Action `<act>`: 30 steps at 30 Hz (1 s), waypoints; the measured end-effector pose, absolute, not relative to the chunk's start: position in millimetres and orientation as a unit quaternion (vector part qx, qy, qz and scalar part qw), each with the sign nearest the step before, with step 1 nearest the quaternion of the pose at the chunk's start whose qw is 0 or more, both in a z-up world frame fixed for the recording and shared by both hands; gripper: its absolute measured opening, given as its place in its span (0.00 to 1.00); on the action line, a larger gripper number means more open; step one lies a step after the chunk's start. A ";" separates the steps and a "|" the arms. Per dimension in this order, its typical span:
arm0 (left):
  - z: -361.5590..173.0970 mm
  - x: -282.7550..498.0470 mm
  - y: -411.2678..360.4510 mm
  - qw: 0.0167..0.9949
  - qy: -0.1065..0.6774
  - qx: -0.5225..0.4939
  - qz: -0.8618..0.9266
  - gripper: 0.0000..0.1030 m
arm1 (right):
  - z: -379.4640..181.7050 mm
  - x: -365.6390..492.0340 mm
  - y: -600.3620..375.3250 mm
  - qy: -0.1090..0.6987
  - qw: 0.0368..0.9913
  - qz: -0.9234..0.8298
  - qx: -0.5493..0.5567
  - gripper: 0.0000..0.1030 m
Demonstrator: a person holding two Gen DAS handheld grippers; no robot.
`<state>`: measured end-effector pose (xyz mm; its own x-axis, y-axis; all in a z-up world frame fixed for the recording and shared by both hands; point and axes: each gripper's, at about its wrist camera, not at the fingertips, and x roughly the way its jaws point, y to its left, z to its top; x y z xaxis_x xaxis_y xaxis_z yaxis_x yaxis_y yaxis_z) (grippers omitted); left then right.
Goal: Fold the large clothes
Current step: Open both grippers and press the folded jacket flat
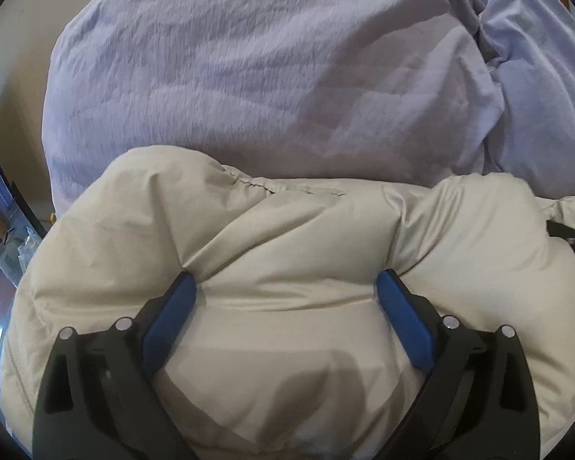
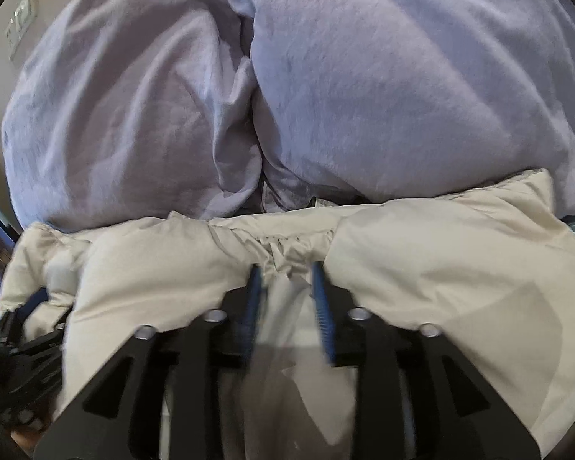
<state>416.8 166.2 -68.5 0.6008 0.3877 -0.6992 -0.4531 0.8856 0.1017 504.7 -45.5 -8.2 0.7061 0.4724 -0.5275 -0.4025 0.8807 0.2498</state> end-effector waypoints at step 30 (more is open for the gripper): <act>-75.1 413.5 153.5 0.897 0.379 -0.035 0.225 0.97 | -38.6 463.5 -16.2 0.250 0.942 0.221 -0.027 0.50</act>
<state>413.5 153.5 -75.1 0.6117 0.3766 -0.6957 -0.4294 0.8966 0.1078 463.5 -16.2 -38.6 0.7765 0.4037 -0.4838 -0.4306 0.9005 0.0603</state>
